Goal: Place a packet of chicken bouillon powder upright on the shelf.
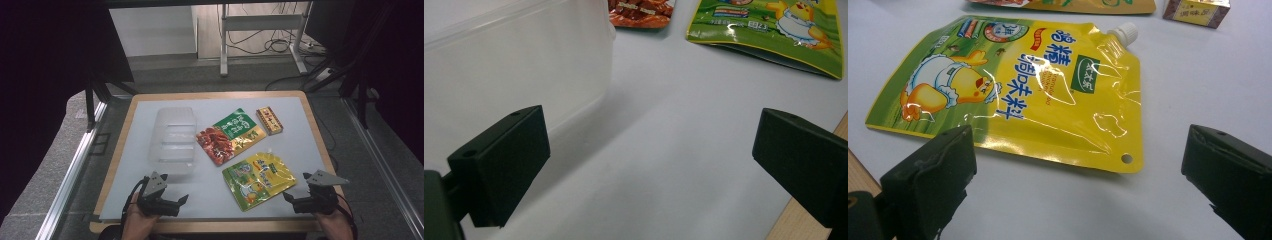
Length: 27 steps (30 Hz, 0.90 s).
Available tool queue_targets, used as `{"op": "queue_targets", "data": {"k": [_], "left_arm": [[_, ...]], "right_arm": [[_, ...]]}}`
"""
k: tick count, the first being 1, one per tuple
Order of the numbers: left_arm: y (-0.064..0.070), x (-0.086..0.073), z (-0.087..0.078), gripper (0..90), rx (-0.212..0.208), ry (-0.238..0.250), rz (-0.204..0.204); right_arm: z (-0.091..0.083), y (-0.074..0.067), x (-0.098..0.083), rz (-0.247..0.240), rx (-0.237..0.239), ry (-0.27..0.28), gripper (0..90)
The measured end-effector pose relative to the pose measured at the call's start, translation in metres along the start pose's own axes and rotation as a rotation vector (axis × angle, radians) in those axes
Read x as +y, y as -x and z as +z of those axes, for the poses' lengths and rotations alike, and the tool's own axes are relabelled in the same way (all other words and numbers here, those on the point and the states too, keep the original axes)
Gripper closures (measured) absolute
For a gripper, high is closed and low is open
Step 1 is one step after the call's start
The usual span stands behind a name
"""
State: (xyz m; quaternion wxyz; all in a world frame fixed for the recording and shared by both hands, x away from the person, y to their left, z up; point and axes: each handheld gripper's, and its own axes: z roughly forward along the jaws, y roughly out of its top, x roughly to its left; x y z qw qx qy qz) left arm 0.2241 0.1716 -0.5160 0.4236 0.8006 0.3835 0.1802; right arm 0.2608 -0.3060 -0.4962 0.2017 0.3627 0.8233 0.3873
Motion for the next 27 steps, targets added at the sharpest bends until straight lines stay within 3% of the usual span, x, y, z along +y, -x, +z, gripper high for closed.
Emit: {"op": "queue_targets", "data": {"k": [2,6,19,22,27], "left_arm": [[0.001,0.002,-0.001,1.6,-0.027,0.014,-0.004],[0.006,0.004,0.001,5.7,-0.02,-0.001,0.031],[0.01,0.016,0.005,35.6,-0.074,0.025,0.056],[0.013,0.02,0.011,42.3,-0.106,0.031,0.059],[0.02,0.024,0.019,51.7,-0.114,0.024,0.08]], "right_arm": [[0.0,0.0,0.0,-0.004,0.0,-0.003,1.1],[0.001,-0.001,0.0,-0.005,0.001,-0.003,1.1],[0.0,-0.001,0.001,-0.01,-0.006,0.003,1.2],[0.0,-0.001,0.001,-0.012,-0.006,0.002,1.2],[0.001,-0.001,0.001,-0.011,-0.004,0.002,1.2]]}}
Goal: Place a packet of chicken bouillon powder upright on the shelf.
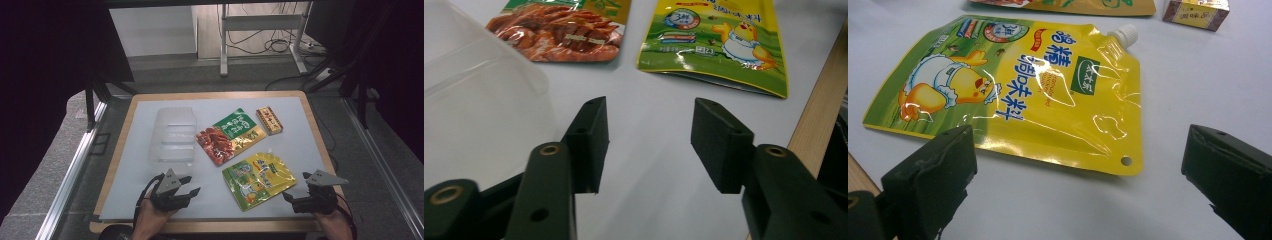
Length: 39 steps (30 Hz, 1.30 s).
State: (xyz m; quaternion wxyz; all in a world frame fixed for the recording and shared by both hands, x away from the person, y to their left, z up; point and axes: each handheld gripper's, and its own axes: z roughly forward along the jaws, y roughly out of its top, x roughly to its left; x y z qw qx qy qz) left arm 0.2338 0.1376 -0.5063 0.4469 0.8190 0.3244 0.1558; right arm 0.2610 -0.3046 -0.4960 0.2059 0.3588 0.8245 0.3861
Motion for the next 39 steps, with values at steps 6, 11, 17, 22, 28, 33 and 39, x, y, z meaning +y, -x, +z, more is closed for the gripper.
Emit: {"op": "queue_targets", "data": {"k": [6,11,17,22,28,33,39], "left_arm": [[0.01,0.009,0.013,63.1,-0.04,0.003,0.036],[0.014,0.015,0.022,76.1,-0.075,0.003,0.055],[0.016,0.021,0.037,87.8,-0.129,-0.002,0.091],[0.019,0.027,0.048,89.8,-0.151,-0.004,0.109],[0.023,0.037,0.066,89.8,-0.164,0.0,0.129],[0.025,0.044,0.087,89.8,-0.169,-0.015,0.147],[0.027,0.049,0.104,89.8,-0.174,-0.021,0.177]], "right_arm": [[0.0,0.0,0.0,0.001,0.002,0.002,1.3],[0.0,0.0,0.0,-0.003,0.003,0.001,1.3],[-0.001,0.001,0.001,0.005,-0.002,0.011,1.3],[-0.001,0.002,0.0,0.006,-0.002,0.014,1.3],[-0.001,0.002,0.0,0.007,0.001,0.014,1.3],[-0.001,0.002,0.0,0.014,0.008,0.016,1.4],[0.0,0.002,0.0,0.018,0.009,0.011,1.4]]}}
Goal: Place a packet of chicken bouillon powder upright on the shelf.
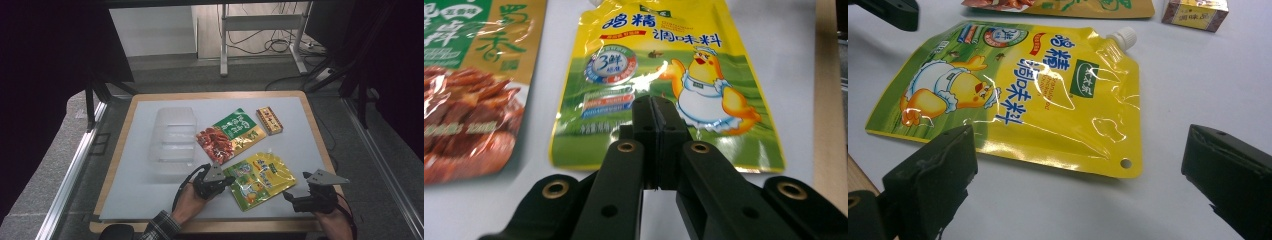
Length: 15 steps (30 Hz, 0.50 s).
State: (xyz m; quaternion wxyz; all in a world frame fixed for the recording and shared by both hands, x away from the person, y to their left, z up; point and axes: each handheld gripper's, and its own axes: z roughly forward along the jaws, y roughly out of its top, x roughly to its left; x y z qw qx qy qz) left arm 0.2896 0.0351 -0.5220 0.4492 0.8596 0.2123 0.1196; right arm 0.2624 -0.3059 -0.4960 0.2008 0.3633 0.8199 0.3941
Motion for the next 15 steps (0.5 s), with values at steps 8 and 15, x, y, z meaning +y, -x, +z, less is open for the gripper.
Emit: {"op": "queue_targets", "data": {"k": [8,15], "left_arm": [[-0.003,0.004,0.024,89.9,-0.01,-0.028,0.027],[-0.002,0.0,0.025,90.0,-0.008,-0.054,0.02]], "right_arm": [[0.0,0.001,0.0,0.006,0.0,-0.003,1.4],[0.0,0.0,0.0,0.005,0.002,-0.005,1.4]]}}
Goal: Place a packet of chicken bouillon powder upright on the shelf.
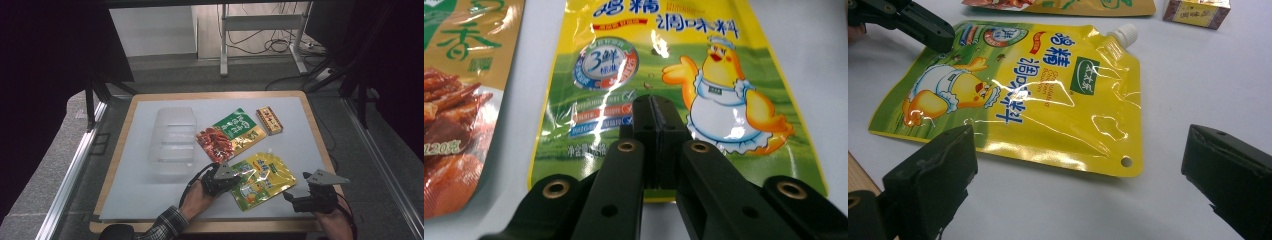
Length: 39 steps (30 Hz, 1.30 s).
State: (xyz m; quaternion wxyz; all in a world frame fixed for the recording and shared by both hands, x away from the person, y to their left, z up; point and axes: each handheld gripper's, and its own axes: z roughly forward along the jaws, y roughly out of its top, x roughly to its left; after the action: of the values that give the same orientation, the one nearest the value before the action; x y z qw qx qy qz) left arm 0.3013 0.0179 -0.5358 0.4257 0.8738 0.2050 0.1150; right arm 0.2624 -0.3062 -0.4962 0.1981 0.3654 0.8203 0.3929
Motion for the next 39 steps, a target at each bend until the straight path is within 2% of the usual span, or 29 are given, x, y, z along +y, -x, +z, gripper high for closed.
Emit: {"op": "queue_targets", "data": {"k": [6,12,19,22,26,30,39], "left_arm": [[0.002,-0.002,-0.001,90.0,0.012,-0.012,0.012],[-0.001,-0.004,-0.002,90.0,-0.012,-0.017,-0.025],[-0.002,-0.005,-0.002,90.0,-0.014,-0.019,-0.035],[-0.001,-0.006,-0.003,90.0,-0.011,-0.026,-0.034],[0.0,-0.007,-0.003,90.0,-0.002,-0.035,-0.035],[0.0,-0.01,-0.004,90.0,-0.008,-0.038,-0.055],[0.001,-0.01,-0.004,90.0,0.002,-0.039,-0.042]], "right_arm": [[0.002,0.002,0.001,0.001,0.001,-0.016,1.4],[0.005,0.012,0.001,0.044,0.02,-0.03,1.4],[0.014,0.022,0.002,0.096,0.072,-0.038,1.1],[0.021,0.025,0.003,0.121,0.101,-0.038,1.1],[0.032,0.028,0.005,0.121,0.118,-0.056,1.1],[0.042,0.033,0.01,0.13,0.147,-0.064,1.0],[0.067,0.038,0.017,0.147,0.213,-0.098,1.1]]}}
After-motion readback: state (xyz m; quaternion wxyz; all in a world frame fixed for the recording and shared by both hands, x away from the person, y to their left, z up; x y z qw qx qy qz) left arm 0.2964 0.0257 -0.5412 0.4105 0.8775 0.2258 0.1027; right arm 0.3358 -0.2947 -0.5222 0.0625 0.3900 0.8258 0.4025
